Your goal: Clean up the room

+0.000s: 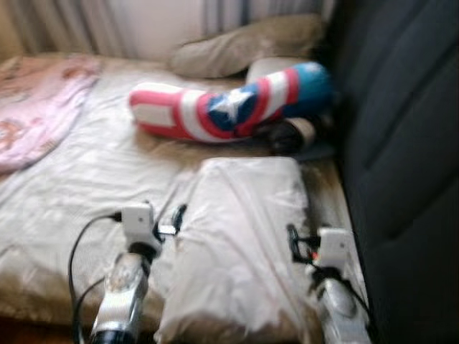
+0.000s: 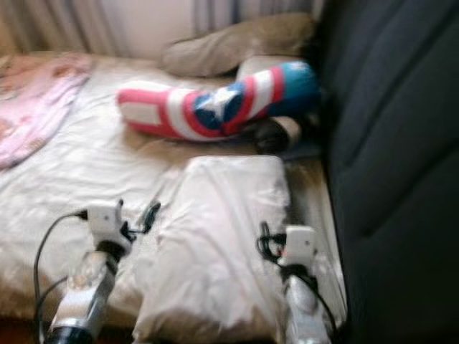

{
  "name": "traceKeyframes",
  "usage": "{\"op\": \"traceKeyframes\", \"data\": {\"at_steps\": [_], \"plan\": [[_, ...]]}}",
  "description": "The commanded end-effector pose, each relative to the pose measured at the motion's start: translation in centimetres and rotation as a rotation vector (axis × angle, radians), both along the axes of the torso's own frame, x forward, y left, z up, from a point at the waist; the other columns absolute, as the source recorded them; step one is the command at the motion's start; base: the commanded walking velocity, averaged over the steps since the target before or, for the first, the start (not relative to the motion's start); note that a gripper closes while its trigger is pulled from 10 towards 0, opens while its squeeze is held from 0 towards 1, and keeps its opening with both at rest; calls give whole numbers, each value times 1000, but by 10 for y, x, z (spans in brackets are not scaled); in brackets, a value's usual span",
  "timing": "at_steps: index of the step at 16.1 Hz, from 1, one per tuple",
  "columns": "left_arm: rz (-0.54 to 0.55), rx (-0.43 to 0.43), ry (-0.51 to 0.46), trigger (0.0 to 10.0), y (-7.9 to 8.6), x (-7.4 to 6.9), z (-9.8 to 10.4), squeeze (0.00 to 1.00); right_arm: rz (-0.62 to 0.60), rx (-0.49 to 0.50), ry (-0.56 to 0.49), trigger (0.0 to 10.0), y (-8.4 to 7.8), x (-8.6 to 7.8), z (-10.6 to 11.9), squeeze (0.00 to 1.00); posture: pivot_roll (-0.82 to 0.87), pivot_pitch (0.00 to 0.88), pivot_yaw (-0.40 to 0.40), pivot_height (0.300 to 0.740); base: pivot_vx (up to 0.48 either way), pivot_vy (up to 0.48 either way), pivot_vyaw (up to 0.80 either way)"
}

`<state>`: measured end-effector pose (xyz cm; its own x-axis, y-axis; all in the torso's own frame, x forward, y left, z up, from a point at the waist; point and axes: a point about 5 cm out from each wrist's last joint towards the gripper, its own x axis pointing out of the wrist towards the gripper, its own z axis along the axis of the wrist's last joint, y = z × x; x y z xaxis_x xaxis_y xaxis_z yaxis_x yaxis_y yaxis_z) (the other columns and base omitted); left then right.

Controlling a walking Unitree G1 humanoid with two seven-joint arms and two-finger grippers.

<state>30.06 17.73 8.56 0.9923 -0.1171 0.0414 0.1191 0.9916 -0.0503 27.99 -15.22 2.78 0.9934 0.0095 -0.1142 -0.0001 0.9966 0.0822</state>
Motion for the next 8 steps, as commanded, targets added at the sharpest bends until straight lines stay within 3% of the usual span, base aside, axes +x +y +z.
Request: {"op": "traceKeyframes", "data": {"at_steps": [1,5,8], "plan": [[-27,-15,10,10000,-9,3,1,0,-34,-16,12,10000,-10,-2,-2,0,-6,75,-40,660,0,0,0],[-56,-21,26,10000,-11,10,2,0,-31,-20,6,10000,-10,7,3,0,-8,84,-40,660,0,0,0],[-58,65,52,10000,-9,25,4,0,-89,7,37,10000,-20,20,7,0,-13,103,-42,660,0,0,0]]}}
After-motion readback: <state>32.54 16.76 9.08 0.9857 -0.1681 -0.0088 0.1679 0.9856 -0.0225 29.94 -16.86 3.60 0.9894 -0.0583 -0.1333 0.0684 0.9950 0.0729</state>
